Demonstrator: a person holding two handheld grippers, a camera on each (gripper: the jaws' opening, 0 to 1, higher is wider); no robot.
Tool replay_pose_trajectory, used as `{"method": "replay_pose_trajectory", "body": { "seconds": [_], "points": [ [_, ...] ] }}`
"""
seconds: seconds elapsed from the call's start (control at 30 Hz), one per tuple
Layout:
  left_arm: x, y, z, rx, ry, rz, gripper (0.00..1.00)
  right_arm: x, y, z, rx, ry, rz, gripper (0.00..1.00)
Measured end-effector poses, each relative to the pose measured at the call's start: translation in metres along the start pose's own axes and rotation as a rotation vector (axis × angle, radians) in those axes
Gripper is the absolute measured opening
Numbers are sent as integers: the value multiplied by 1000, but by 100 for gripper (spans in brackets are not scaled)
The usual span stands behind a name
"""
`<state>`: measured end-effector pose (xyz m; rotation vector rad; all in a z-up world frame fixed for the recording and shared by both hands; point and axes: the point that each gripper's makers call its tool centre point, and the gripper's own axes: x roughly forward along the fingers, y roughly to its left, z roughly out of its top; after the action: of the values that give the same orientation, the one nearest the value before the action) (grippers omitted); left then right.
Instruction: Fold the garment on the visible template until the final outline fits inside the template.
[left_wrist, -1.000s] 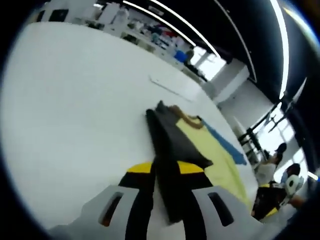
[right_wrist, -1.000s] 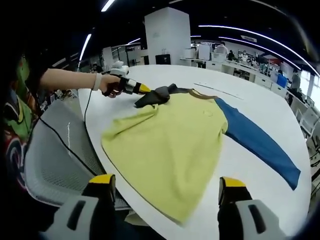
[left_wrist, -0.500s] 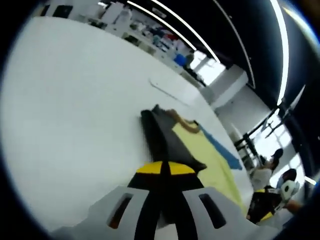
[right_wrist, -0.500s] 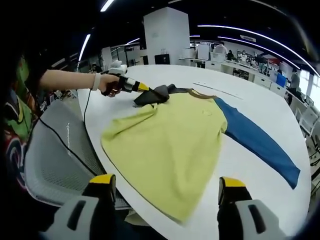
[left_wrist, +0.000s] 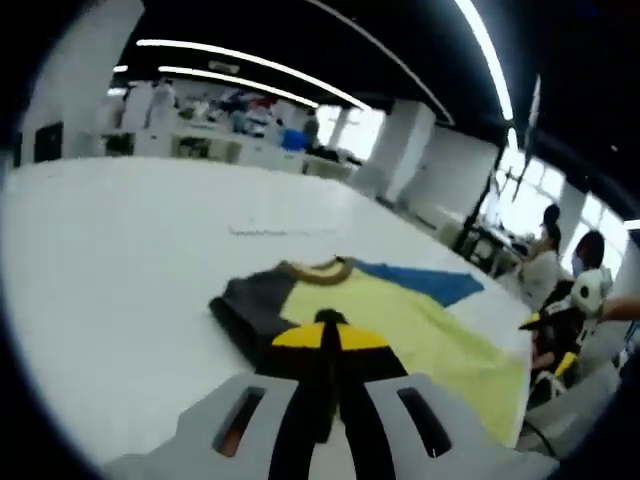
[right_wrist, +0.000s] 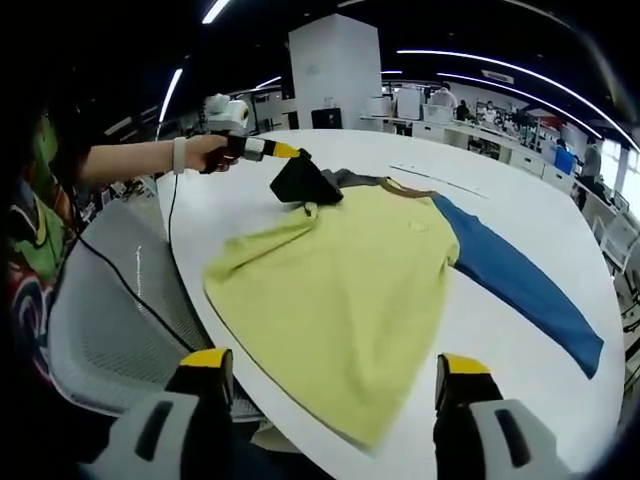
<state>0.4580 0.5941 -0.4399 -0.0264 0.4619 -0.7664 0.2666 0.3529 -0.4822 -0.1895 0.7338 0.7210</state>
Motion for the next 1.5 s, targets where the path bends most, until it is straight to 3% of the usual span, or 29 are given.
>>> {"method": "replay_pose_trajectory", "body": {
  "seconds": [0.2, 0.4, 0.5, 0.77, 0.97, 1.03, 1.23, 1.43, 1.5],
  "points": [
    [13, -51, -44, 93, 119, -111, 0, 1, 2, -2, 0, 5, 5, 83],
    [22, -65, -73, 76, 169, -130, 0, 0, 1, -2, 4, 2, 1, 83],
    [22, -68, -79, 64, 175, -125, 0, -1, 1, -3, 6, 2, 0, 83],
    [18, -66, -75, 67, 177, -139, 6, -1, 0, -2, 9, -2, -3, 83],
    [7, -65, -63, 108, 161, -140, 13, 2, 1, -1, 1, -5, 4, 83],
    [7, -62, -59, 169, 172, -154, 15, 2, 2, 0, 0, -5, 6, 83],
    [16, -63, -56, 349, 253, -251, 16, 1, 1, -1, 3, -8, 5, 83],
    [27, -68, -57, 429, 335, -370, 17, -2, 0, -3, 12, -9, -4, 83],
    [32, -64, -58, 442, 356, -368, 16, -4, -1, -5, 12, -5, -8, 83]
  ]
}}
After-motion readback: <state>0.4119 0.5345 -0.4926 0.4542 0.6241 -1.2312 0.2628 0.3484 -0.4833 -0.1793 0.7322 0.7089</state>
